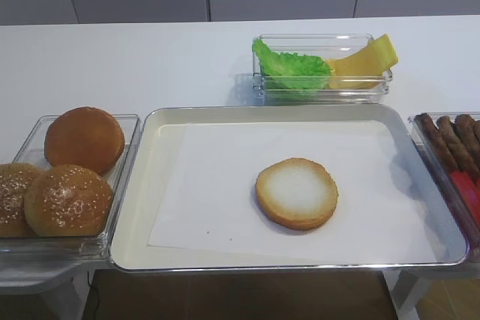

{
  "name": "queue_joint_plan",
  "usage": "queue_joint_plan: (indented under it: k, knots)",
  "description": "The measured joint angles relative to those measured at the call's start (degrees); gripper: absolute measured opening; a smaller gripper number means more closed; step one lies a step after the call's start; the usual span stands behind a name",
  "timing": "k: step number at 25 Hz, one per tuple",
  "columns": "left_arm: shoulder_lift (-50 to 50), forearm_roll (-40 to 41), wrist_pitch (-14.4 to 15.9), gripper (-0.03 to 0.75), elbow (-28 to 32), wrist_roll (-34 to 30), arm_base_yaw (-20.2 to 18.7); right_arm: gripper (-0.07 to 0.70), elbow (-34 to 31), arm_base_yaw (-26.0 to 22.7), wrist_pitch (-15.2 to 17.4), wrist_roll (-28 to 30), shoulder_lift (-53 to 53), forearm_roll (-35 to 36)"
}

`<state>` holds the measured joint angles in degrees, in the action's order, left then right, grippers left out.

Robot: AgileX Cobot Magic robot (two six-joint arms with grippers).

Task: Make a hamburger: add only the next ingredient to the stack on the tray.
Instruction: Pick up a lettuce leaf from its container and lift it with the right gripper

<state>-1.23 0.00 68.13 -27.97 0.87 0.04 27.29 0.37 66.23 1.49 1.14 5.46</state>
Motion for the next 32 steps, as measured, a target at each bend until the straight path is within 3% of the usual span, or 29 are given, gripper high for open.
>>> queue_joint_plan:
  k: [32]
  knots:
    - [0.0,0.0,0.0,0.372,0.0,0.0,0.0,-0.005,0.0,0.0,0.0,-0.1,0.0,0.0]
